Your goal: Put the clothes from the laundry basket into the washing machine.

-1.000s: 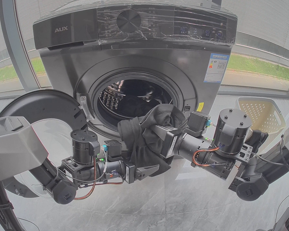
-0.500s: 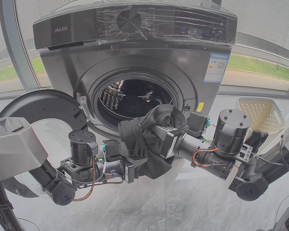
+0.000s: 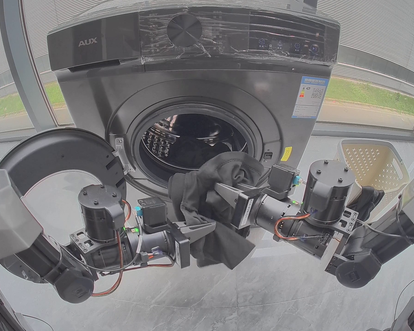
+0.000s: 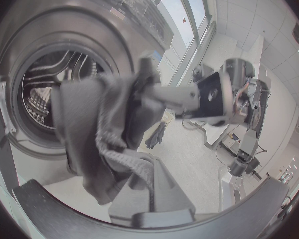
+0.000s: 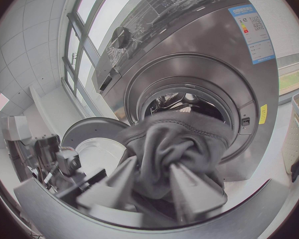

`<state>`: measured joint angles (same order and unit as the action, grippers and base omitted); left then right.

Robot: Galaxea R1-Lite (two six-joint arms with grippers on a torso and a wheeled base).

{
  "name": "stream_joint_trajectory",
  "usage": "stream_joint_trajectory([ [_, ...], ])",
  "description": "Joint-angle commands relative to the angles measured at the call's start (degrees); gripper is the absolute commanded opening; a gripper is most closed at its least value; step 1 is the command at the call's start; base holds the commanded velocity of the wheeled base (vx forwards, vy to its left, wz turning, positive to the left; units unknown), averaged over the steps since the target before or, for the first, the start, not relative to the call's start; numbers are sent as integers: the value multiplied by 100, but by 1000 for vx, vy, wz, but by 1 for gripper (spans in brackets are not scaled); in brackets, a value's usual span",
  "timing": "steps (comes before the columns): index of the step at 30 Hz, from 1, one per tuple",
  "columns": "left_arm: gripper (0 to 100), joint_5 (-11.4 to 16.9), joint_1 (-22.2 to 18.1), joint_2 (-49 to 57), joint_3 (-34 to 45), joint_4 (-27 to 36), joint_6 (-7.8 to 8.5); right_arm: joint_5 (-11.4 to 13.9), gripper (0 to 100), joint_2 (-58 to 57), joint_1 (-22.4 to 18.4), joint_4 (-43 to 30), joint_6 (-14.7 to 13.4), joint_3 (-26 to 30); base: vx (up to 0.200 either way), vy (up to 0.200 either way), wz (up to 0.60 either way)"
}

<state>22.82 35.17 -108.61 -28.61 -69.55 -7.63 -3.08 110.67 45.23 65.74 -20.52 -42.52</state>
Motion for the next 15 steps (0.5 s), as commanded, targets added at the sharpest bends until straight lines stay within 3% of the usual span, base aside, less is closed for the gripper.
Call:
stream_joint_trajectory([
  [1,0,-41,-72,314,-294,-15,-160,-122,100,25,-58,-27,21,104,0,0,0],
  [3,0,-58,-89,454,-417,-6,-371,-140,100,-1,-67,-44,21,192,0,0,0],
  [5,0,-67,-89,490,-479,3,-467,-149,100,-36,-102,-44,48,279,0,0,0],
  [11,0,-138,-89,454,-602,-6,-485,-228,100,-89,-453,35,355,420,0,0,0],
  [15,0,-366,-142,419,-734,-15,-494,-201,100,-282,-691,44,575,824,0,0,0],
])
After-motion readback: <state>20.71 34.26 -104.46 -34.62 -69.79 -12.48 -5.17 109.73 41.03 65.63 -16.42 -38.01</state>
